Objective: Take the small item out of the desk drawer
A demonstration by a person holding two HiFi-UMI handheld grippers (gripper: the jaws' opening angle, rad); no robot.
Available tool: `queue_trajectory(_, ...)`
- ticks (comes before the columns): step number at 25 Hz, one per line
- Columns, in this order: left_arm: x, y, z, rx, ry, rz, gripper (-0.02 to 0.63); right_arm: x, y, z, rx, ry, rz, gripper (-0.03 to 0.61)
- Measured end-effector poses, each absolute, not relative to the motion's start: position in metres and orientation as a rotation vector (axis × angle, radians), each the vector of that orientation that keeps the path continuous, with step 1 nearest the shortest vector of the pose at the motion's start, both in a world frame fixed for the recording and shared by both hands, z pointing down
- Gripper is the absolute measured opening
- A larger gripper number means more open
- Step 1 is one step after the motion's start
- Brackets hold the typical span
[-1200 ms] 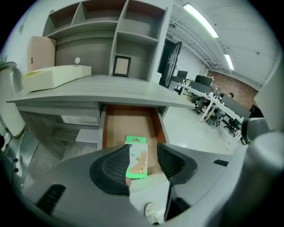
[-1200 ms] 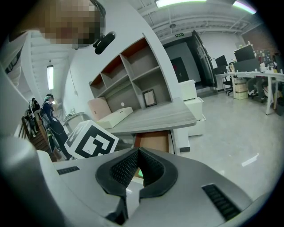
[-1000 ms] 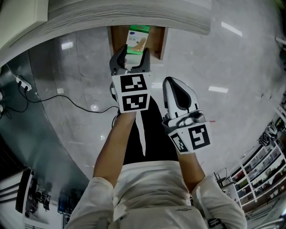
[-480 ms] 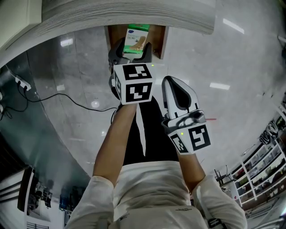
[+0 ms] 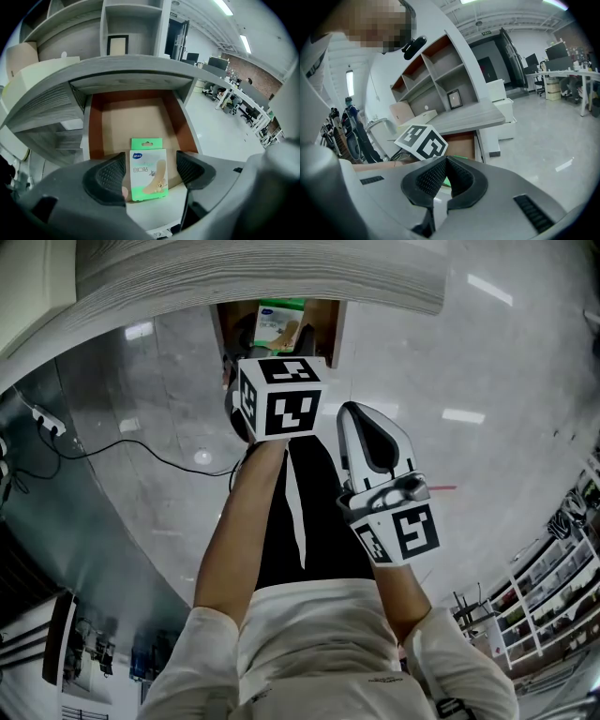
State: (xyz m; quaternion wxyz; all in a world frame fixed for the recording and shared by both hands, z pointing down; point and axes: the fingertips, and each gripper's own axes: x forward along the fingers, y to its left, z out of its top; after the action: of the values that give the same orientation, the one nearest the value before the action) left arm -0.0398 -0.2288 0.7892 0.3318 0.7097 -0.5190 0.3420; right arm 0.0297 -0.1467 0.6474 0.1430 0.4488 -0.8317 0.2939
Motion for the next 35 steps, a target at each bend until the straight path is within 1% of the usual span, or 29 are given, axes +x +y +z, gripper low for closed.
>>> queue_trajectory(27,-0.044,-0.245,0.828,1.732,-1.4,1.05,0.333,0.025,-0.158,0.667,1.21,-2.405,0.873,0.031)
queue_trajectory(35,-0.044,-0.246,0.831,1.72,-1.411,1.041,0.322,0.026,-0.157,0.671,1.214,-2.392,0.879,0.031)
